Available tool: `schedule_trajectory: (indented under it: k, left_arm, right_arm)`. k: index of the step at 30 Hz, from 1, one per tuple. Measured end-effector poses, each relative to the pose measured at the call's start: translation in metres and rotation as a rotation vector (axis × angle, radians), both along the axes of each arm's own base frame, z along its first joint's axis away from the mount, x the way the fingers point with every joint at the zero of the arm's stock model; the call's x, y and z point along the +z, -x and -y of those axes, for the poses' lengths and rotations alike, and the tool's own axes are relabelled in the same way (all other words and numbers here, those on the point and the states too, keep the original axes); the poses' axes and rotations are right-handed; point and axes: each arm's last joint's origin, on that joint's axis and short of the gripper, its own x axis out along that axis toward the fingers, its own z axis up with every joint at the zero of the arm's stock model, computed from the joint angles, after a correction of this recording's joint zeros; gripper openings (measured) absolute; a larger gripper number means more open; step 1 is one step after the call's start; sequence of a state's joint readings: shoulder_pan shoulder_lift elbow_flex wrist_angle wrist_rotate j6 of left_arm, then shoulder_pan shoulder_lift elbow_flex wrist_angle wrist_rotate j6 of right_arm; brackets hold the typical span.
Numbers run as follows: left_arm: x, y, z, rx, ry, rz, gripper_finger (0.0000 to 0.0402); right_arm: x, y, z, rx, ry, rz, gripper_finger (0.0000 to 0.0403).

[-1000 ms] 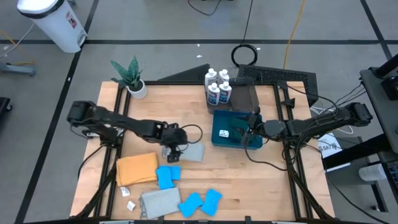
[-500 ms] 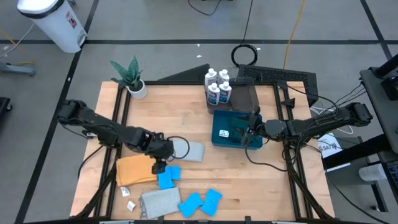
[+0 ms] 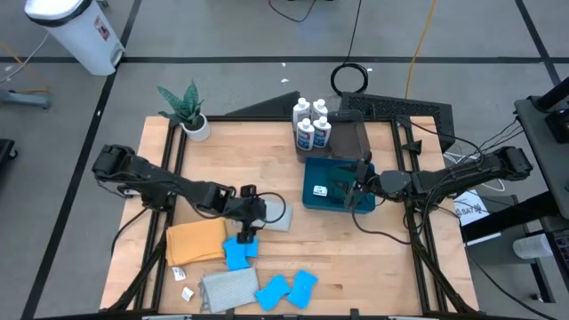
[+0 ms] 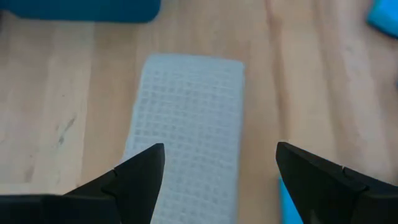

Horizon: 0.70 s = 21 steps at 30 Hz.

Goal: Pick & Place Kitchen Items
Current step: Put the black napkin into the blue bin

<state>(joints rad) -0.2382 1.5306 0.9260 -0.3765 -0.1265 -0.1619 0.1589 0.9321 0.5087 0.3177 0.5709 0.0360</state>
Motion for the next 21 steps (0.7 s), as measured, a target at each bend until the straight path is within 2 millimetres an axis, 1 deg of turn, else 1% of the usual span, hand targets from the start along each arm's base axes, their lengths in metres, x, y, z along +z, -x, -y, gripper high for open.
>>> schedule_trajectory:
  k: [5, 12, 17, 21]
  left_arm:
    - [-0.019, -0.010, -0.010, 0.075, 0.012, -0.046, 0.0310]
    - [-0.061, -0.026, -0.022, 0.134, 0.003, -0.141, 0.0310]
    - [-0.078, -0.039, -0.025, 0.114, 0.071, -0.104, 0.0310]
    - [-0.079, -0.051, -0.023, 0.062, 0.111, 0.004, 0.0310]
  right_arm:
    - [0.001, 0.000, 0.000, 0.003, 0.018, -0.003, 0.0187]
    - [0.000, 0.000, 0.000, 0.004, -0.007, 0.001, 0.0186]
    - [0.000, -0.001, -0.002, 0.081, -0.021, 0.005, 0.0185]
    - [0.001, -0.001, -0.003, 0.104, 0.000, 0.002, 0.0185]
